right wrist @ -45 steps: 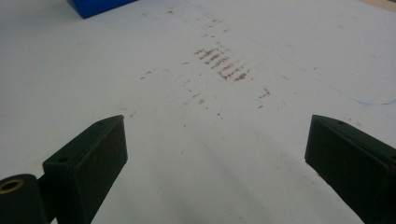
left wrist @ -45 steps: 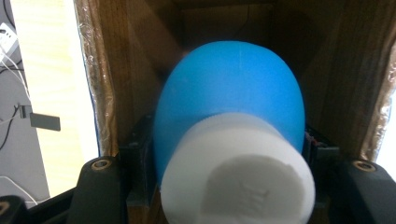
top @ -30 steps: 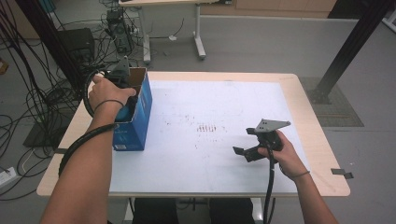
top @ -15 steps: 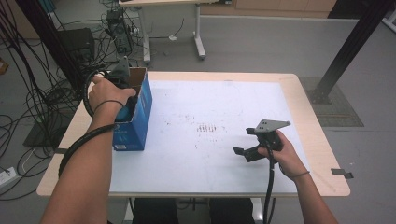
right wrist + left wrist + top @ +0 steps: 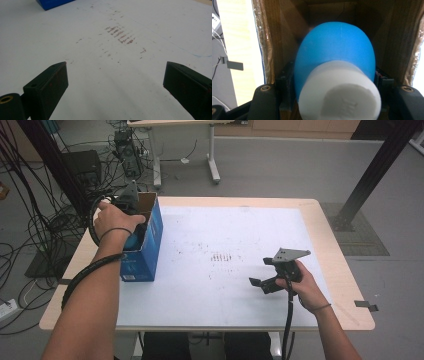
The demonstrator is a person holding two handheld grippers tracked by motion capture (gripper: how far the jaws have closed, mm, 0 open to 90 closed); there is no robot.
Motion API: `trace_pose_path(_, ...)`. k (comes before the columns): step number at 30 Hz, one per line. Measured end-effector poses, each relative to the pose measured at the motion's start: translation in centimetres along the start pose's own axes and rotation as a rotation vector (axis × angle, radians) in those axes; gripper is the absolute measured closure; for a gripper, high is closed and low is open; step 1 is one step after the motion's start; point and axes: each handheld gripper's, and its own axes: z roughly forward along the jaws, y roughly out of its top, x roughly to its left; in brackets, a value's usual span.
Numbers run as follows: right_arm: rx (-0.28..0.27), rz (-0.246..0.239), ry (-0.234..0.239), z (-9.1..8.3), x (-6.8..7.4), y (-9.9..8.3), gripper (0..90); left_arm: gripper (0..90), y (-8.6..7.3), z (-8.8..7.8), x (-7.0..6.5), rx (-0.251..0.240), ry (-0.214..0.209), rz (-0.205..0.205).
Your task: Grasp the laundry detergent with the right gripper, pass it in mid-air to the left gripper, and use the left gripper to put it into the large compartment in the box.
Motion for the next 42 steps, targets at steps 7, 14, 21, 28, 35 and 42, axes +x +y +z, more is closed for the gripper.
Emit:
trace_pose_path(7, 0.001, 0.0, 0.005, 0.1, -0.1, 0.0, 5.8, 32.6, -0.2, -0.8, 0.3, -0.013, 0.004, -0.002)
trace_pose_path(14, -0.001, -0.004, 0.006, 0.2, 0.1, 0.1, 5.8, 27.9, -0.2, -0.7, 0.6, 0.011, -0.008, -0.011)
trace_pose_path(21, -0.001, -0.002, 0.006, 0.2, 0.0, 0.1, 5.9, 22.7, -0.1, -1.3, 0.8, 0.019, -0.012, -0.012)
trace_pose_path(28, -0.005, -0.001, 0.005, 0.3, 0.1, 0.1, 5.9, 19.5, -0.3, -2.3, 0.6, 0.017, 0.007, -0.008)
trace_pose_path(35, -0.003, 0.002, 0.01, 0.6, 0.0, 0.1, 5.9, 14.9, -0.6, -3.6, 0.9, 0.008, -0.014, 0.008)
trace_pose_path(42, -0.003, 0.0, 0.015, 0.9, 0.1, 0.2, 5.9, 11.4, -1.2, -5.3, 0.8, -0.022, -0.015, 0.022)
